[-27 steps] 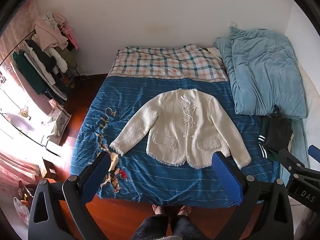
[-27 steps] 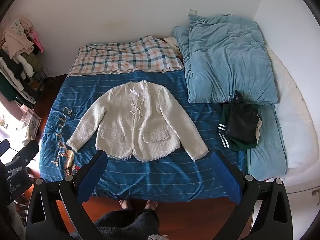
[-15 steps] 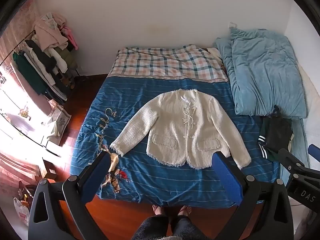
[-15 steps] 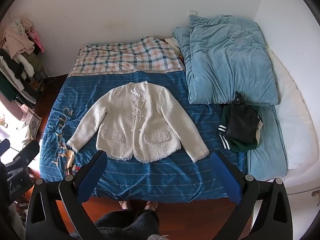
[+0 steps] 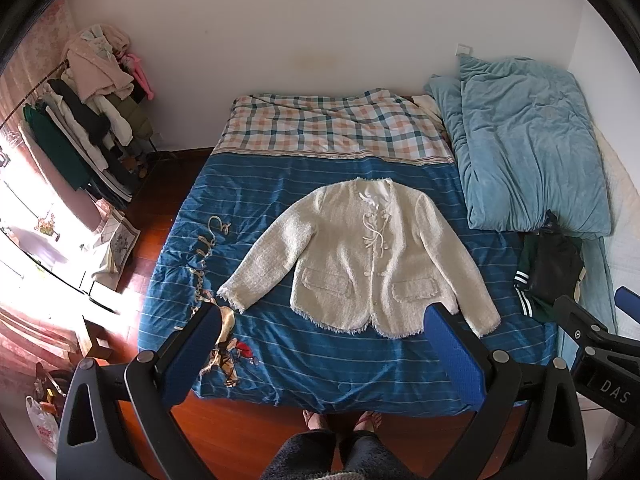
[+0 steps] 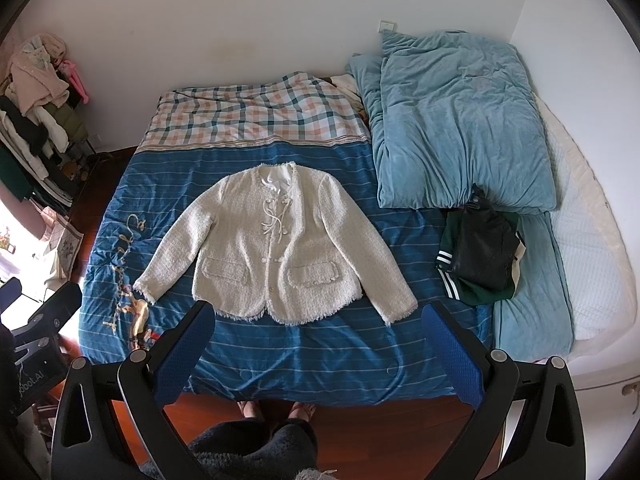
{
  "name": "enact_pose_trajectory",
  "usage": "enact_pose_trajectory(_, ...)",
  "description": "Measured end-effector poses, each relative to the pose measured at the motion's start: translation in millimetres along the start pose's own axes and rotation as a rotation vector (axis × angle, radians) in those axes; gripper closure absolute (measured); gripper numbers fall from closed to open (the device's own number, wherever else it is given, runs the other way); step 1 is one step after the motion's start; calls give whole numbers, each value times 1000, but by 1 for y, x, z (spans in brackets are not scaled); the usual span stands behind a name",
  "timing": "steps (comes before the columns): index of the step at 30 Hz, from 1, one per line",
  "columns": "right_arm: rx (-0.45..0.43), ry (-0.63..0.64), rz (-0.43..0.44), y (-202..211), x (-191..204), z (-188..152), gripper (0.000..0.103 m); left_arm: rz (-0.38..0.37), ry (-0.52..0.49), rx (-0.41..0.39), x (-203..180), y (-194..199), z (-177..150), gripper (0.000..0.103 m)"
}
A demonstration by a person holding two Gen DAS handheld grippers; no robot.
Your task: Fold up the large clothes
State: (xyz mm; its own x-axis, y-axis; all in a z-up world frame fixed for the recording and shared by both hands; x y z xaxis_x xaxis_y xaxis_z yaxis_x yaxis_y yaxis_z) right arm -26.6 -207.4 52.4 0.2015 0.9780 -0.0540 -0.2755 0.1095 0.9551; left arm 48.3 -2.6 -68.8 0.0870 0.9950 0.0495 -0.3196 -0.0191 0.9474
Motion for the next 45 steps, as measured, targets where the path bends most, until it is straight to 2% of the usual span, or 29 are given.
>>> enact_pose_trajectory(16, 1, 1, -2, 1, 1, 0, 0, -4, 2, -1, -1, -2, 0, 0)
enact_pose_trajectory(28, 1, 2, -2, 1, 1, -1, 0, -8, -3, 1, -21, -10, 5, 0)
enact_pose_trajectory(45, 2, 3, -3, 2, 3, -1, 0, -12, -2, 2, -19, -10, 5, 0)
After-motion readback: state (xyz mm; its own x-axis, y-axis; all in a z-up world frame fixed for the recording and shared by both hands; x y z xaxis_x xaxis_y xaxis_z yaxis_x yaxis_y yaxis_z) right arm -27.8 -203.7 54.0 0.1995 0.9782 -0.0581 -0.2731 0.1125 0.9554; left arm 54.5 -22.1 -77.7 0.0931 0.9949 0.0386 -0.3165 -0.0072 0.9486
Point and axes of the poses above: each gripper's, at about its wrist camera, not at the fingertips, and y roughly against the way its jaws point, x to its left, z to its top, the point moved 9 cm from there along -y, roughly the way its jaws point, and after that the axes turned 12 degrees about x, right-handed, at the moved point
